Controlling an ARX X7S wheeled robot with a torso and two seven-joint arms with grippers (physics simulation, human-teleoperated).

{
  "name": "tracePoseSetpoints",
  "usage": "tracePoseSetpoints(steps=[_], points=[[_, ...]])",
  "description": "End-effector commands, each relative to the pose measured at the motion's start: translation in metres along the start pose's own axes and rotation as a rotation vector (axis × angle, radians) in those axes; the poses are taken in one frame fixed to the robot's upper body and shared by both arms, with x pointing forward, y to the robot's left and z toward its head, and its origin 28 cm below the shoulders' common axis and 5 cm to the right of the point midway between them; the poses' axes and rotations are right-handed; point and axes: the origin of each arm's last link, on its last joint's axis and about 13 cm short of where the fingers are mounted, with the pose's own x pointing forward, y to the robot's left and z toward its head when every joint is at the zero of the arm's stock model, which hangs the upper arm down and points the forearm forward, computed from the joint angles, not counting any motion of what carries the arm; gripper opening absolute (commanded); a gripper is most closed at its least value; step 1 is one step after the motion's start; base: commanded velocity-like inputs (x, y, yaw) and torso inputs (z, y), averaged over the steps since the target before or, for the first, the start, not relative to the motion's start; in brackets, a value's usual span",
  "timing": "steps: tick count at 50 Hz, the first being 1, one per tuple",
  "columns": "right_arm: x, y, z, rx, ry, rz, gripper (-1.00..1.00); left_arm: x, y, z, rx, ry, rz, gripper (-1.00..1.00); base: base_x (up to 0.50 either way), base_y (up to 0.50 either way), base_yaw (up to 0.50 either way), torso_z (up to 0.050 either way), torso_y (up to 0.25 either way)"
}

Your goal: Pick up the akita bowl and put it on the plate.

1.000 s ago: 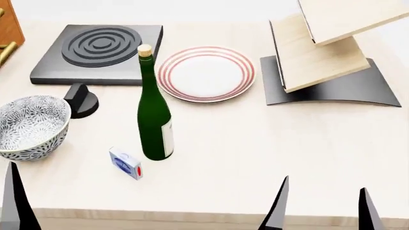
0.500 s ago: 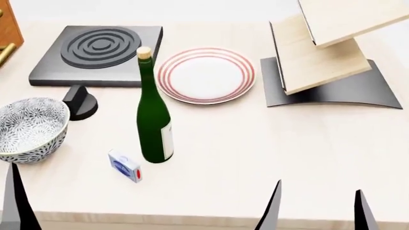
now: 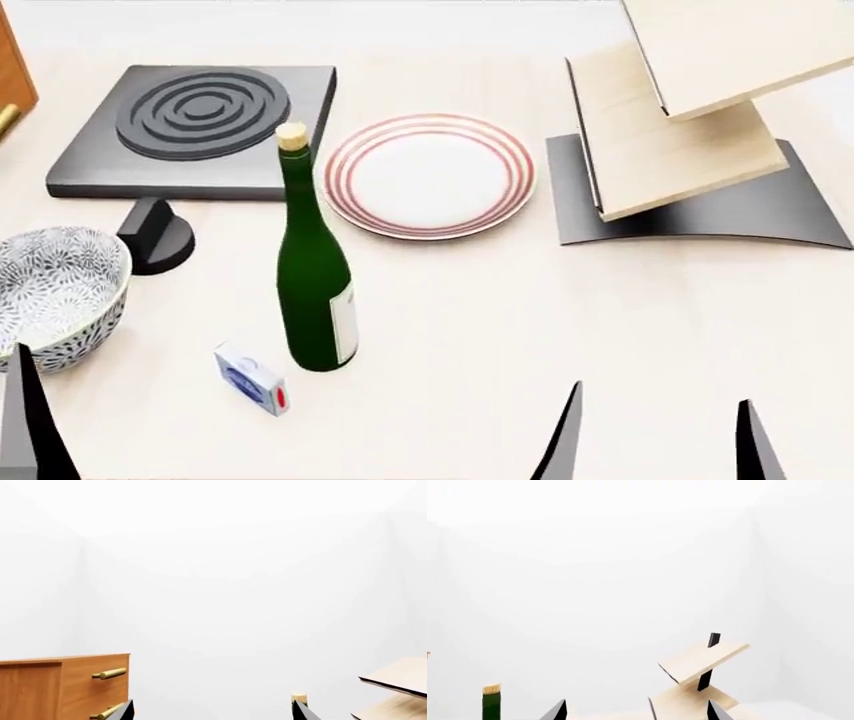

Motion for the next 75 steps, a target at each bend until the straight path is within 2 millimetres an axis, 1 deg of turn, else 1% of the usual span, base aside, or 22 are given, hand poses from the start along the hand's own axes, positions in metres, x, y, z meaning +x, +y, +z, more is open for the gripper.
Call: tracePoseSetpoints(steps=[1, 30, 33, 35, 36, 38, 46, 55, 75], points=[[-0.0011, 0.0005, 0.0000, 0.003, -0.010, 0.009, 1.00, 0.0001, 0.0006, -0.0021, -0.002, 0.004, 0.003, 1.00, 0.27, 0.00, 0.00, 0.000, 0.000], [-0.0020, 0.0019, -0.0012, -0.004, -0.011, 0.012, 1.00, -0.0002, 0.0013, -0.0021, -0.005, 0.004, 0.008, 1.00, 0.31, 0.00, 0.00, 0.000, 0.000], [-0.0016, 0.0021, -0.0014, -0.005, 0.000, 0.022, 1.00, -0.0004, 0.0015, -0.0018, -0.006, 0.003, 0.009, 1.00, 0.09, 0.00, 0.00, 0.000, 0.000], [-0.0029, 0.0025, -0.0014, -0.012, -0.032, 0.023, 1.00, -0.0004, 0.0013, -0.0016, -0.004, 0.002, 0.008, 1.00, 0.00, 0.00, 0.00, 0.000, 0.000], [-0.0028, 0.0024, -0.0012, -0.044, -0.048, -0.013, 1.00, -0.0004, 0.0014, -0.0015, -0.005, 0.002, 0.009, 1.00, 0.00, 0.00, 0.00, 0.000, 0.000], [-0.0048, 0.0027, -0.0010, -0.041, -0.058, 0.013, 1.00, -0.0006, 0.0015, -0.0016, -0.004, 0.002, 0.009, 1.00, 0.17, 0.19, 0.00, 0.000, 0.000], [-0.0040, 0.0034, -0.0027, -0.028, -0.029, 0.023, 1.00, -0.0006, 0.0016, -0.0023, -0.004, 0.004, 0.010, 1.00, 0.22, 0.15, 0.00, 0.000, 0.000], [-0.0059, 0.0022, -0.0004, -0.006, -0.055, 0.029, 1.00, -0.0012, 0.0019, -0.0010, -0.005, 0.000, 0.010, 1.00, 0.06, 0.00, 0.00, 0.000, 0.000], [-0.0060, 0.0032, -0.0017, -0.004, -0.051, 0.036, 1.00, -0.0008, 0.0021, -0.0021, -0.006, 0.002, 0.013, 1.00, 0.25, 0.00, 0.00, 0.000, 0.000]])
